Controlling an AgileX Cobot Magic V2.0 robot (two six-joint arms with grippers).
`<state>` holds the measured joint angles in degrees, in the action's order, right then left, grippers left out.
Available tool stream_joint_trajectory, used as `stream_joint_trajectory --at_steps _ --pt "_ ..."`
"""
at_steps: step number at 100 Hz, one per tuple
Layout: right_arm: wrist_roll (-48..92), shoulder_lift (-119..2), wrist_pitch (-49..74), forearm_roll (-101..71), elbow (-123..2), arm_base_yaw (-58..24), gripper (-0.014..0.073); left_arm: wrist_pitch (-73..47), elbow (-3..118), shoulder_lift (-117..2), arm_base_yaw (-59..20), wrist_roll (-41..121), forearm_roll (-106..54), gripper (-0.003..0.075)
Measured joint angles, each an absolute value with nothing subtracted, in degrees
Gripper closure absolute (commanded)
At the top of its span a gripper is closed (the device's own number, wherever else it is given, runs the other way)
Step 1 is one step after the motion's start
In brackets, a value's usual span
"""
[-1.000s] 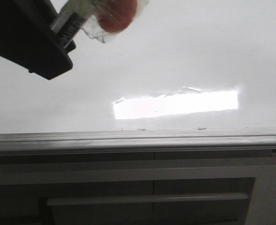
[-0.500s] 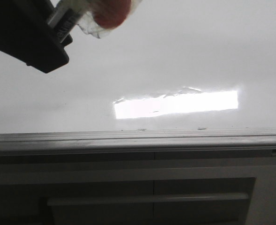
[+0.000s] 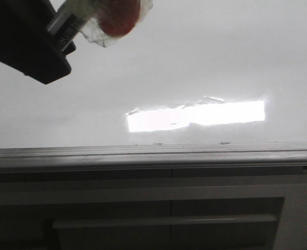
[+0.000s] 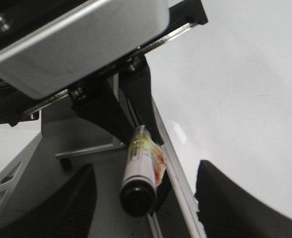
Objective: Write number 0 on whiteboard
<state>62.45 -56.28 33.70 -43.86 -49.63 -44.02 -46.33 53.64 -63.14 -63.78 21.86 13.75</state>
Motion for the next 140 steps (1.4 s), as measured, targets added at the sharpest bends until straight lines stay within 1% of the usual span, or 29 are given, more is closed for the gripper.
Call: stream_joint_trajectory --at_steps 30,89,116,124,140 --pt "62.57 -59.33 33.7 -47.19 -49.97 -44.6 0.0211 -46.55 53.64 -63.14 -63.87 21.99 14.86 0.074" --pt "62.67 -59.4 35.03 -51.14 -51.17 -44.93 0.0212 -46.95 53.64 -63.14 -63.87 21.99 15.04 0.0739" --pt "62.67 -61.41 36.4 -52.36 -51.17 -44.93 0.0213 -46.99 53.64 -63.14 -63.87 22.03 15.04 0.074" --pt "62.67 -61.59 36.4 -52.38 -51.17 -44.93 0.0222 -47.19 53.64 -63.14 -63.87 22.03 15.04 0.074" --pt "62.67 -61.59 36.4 -52.48 -51.17 -44.93 0.0279 -47.19 53.64 -63.14 -63.87 22.12 15.04 0.074"
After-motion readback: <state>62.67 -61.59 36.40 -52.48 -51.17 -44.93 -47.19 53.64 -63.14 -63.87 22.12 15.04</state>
